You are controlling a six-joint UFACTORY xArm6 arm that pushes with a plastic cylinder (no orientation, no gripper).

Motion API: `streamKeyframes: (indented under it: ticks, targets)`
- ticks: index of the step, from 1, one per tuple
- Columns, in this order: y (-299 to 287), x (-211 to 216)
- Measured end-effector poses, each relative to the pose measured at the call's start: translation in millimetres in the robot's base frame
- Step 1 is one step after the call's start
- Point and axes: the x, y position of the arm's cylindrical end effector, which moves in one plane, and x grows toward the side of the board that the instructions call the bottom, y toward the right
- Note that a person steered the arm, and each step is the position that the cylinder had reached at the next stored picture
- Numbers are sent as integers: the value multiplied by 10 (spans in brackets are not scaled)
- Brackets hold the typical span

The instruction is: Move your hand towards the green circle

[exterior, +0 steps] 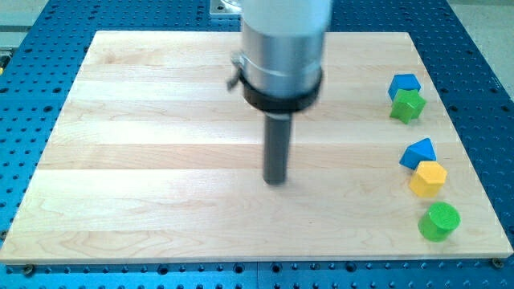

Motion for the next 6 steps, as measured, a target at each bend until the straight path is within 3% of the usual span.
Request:
streamKeyframes:
  ticks: [1, 2, 6]
  targets:
    - [276, 593]
    - [329, 834]
    - [1203, 844]
